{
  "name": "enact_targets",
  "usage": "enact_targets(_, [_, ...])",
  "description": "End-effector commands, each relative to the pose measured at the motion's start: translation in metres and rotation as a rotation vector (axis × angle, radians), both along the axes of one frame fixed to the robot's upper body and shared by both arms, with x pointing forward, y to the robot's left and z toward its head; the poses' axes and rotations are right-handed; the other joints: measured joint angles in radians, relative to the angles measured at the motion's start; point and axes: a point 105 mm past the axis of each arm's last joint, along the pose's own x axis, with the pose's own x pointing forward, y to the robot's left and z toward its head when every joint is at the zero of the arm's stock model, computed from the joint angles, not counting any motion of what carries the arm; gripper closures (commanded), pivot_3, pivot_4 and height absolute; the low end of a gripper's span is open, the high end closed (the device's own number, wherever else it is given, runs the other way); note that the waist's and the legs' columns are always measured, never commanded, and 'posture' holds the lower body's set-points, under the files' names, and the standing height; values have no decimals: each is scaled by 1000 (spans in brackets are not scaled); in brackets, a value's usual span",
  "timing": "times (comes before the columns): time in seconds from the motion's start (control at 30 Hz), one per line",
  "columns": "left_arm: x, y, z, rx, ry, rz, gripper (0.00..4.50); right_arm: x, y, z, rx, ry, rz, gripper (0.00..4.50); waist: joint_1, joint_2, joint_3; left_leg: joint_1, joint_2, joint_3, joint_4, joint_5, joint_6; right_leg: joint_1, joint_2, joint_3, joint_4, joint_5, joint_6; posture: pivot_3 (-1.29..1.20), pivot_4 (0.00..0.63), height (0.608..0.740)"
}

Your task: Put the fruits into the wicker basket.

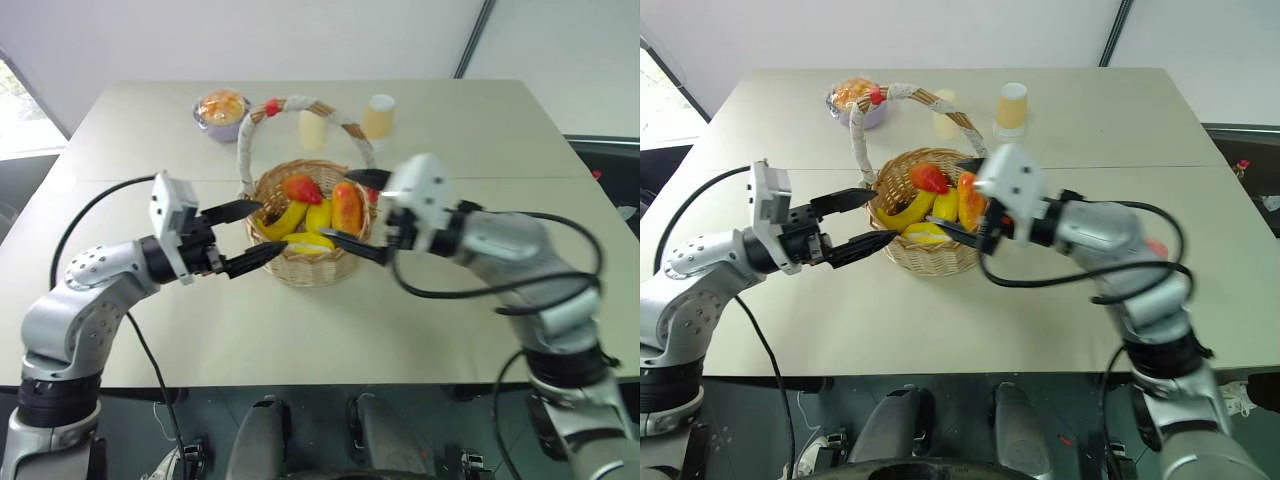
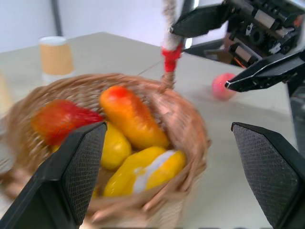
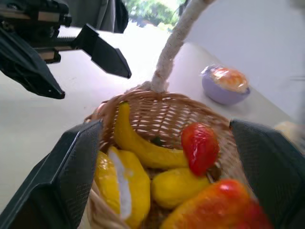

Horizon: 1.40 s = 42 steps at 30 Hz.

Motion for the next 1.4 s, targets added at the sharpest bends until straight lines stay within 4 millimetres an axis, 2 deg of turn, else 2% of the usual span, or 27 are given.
enact_targets(0.03, [-16, -43, 11, -31, -51, -188, 0, -3, -68, -2, -12, 37, -255, 69, 9, 0, 0, 0, 0, 0, 0, 0, 0, 0, 0, 0, 0, 0, 0, 0, 150, 740])
enact_targets(0.1, [-19, -64, 9, -24, -57, -266, 0, -2, -107, -12, -3, 82, -431, 69, 11, 0, 0, 1, -2, 2, 0, 0, 0, 1, 1, 0, -1, 0, 0, 0, 150, 740])
enact_targets(0.2, [-21, -86, -1, 15, -63, -346, 0, -6, -150, -29, 8, 129, -635, 69, 3, 0, 0, 3, -1, 3, 0, 0, 0, 1, 3, 3, 0, 0, 0, 0, 150, 740])
enact_targets(0.27, [-20, -97, -8, 46, -71, -385, 0, -14, -171, -41, 4, 146, -719, 69, 0, 1, -1, 3, -1, 4, 0, 0, 0, 2, 6, 2, 0, 0, 0, 0, 150, 740])
enact_targets(0.4, [-19, -104, -9, 45, -74, -429, 0, -19, -192, -61, 4, 176, -805, 69, -18, 1, -1, 4, 0, 3, 0, 0, 0, 1, 7, 3, 1, 0, 0, 0, 150, 740])
enact_targets(0.6, [-19, -99, -12, 66, -80, -429, 0, 0, -211, -84, 56, 218, -890, 69, -14, 2, -1, 4, 0, 4, 0, 0, 0, 2, 8, 4, 1, 0, 0, 0, 150, 740])
enact_targets(0.77, [-20, -95, -13, 68, -80, -398, 0, 15, -218, -98, 106, 273, -933, 69, -10, 2, -1, 4, 0, 3, 0, 0, 0, 1, 7, 4, 1, 0, 0, 0, 150, 740])
enact_targets(0.93, [-22, -92, -13, 63, -76, -374, 0, 16, -216, -110, 123, 345, -928, 69, -7, 2, -1, 3, 0, 3, 0, 0, 0, 1, 6, 4, 1, -1, 0, 0, 150, 740])
enact_targets(1.0, [-23, -92, -14, 65, -75, -372, 0, 17, -214, -109, 132, 338, -922, 582, -8, 2, -1, 3, -1, 3, 0, 0, 0, 1, 5, 4, 1, 0, 0, 0, 150, 740])
enact_targets(1.1, [-20, -90, -14, 68, -75, -368, 0, 18, -210, -102, 135, 310, -913, 1781, -10, 2, -1, 4, -1, 3, 0, 0, 0, 1, 6, 4, 1, 0, 0, 0, 150, 740])
enact_targets(1.13, [-19, -90, -14, 69, -76, -366, 0, 18, -208, -99, 131, 293, -903, 1972, -10, 2, -1, 4, -1, 3, 0, 0, 0, 1, 6, 4, 1, 0, 0, 0, 150, 740])
enact_targets(1.23, [-13, -81, -13, 72, -78, -332, 0, 15, -196, -83, 88, 227, -846, 1980, -11, 2, -1, 4, 0, 3, 0, 0, 0, 1, 6, 4, 1, -1, 0, 0, 150, 740])
enact_targets(1.27, [-11, -76, -12, 70, -77, -316, 0, 14, -189, -77, 63, 203, -807, 1980, -11, 3, -1, 4, 0, 3, 0, 0, 0, 1, 6, 4, 1, -1, 0, 0, 150, 740])
enact_targets(1.33, [-5, -59, -7, 51, -63, -257, 0, 9, -159, -57, 44, 148, -655, 1980, -14, 3, -1, 4, 0, 2, 0, 0, 0, 1, 6, 4, 1, -1, 1, 0, 150, 740])
enact_targets(1.4, [2, -35, -3, 36, -43, -177, 0, -3, -116, -37, 39, 105, -428, 1980, -17, 3, -1, 4, 0, 2, 0, 0, 0, 1, 6, 4, 1, -1, 1, 0, 150, 740])
